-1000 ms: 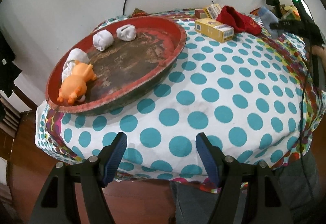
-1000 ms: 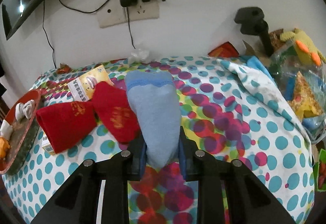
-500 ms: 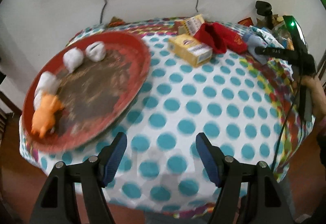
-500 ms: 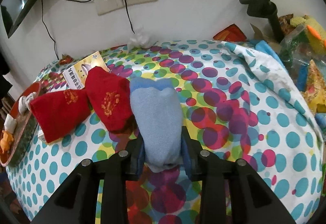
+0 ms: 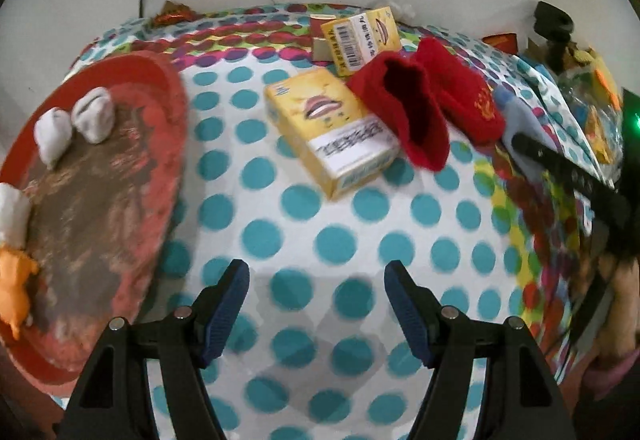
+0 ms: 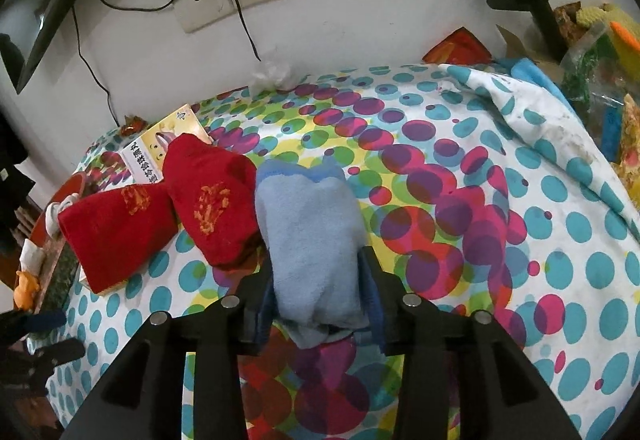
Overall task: Organize objects
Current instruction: 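Move the left gripper to the yellow medicine box while the right gripper holds the blue sock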
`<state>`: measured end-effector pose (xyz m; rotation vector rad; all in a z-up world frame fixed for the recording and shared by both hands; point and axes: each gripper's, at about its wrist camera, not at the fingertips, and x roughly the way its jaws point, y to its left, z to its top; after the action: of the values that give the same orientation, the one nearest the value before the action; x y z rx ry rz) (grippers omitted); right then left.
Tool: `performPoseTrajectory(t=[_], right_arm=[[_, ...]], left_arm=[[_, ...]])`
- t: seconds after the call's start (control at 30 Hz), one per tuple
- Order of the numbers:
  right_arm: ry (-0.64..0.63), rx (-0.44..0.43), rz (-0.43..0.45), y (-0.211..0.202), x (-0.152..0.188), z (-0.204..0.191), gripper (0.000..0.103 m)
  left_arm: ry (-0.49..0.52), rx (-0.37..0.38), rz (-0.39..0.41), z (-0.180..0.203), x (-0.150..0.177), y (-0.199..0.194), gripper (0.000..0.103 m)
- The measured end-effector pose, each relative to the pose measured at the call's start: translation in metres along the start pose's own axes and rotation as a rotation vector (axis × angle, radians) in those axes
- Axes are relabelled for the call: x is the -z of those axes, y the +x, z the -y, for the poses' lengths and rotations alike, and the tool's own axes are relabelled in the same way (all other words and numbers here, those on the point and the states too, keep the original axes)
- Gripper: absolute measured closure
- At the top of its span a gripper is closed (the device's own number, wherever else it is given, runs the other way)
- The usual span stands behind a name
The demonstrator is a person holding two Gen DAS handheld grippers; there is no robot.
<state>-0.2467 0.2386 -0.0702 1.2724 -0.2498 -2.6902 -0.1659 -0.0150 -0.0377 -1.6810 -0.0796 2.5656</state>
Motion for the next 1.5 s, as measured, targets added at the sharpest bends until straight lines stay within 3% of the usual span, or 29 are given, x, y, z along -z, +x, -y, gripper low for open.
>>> performPoseTrajectory(t=[0.4,0.57,0.87,1.1,1.2,1.4,1.5], right_arm=[[0.063,-0.079,0.010,-0.001,0.001,0.009,0.063],[0.070,-0.086,0.012,-0.001,0.002,0.010,0.063],[0.098,-0.119,0.017,-0.001,0.003,0.014,0.063],[0.118,-0.144,0.020,-0.001,0.004,0.018,0.063],[0.133,-0.161,0.022,-0.001,0.005,0.021,0.063],[0.150,-0.181,0.024,-0.002,0.005,0.023,0.063],[0.156,-0.188,0.025,-0.002,0.006,0.023,0.063]], left_arm=[[-0.081,-0.093,-0.016,0.008,-0.065,0.028,0.031],[-0.125,-0.090,-0.012,0.003,-0.088,0.033,0.031],[-0.304,-0.011,-0.018,-0.015,-0.105,0.039,0.031],[-0.447,0.000,-0.048,-0.028,-0.115,0.040,0.030],[-0.493,-0.023,-0.047,-0.033,-0.120,0.041,0.023],[-0.556,-0.054,-0.105,-0.040,-0.126,0.060,0.023],[-0.578,-0.085,-0.083,-0.041,-0.125,0.060,0.023]])
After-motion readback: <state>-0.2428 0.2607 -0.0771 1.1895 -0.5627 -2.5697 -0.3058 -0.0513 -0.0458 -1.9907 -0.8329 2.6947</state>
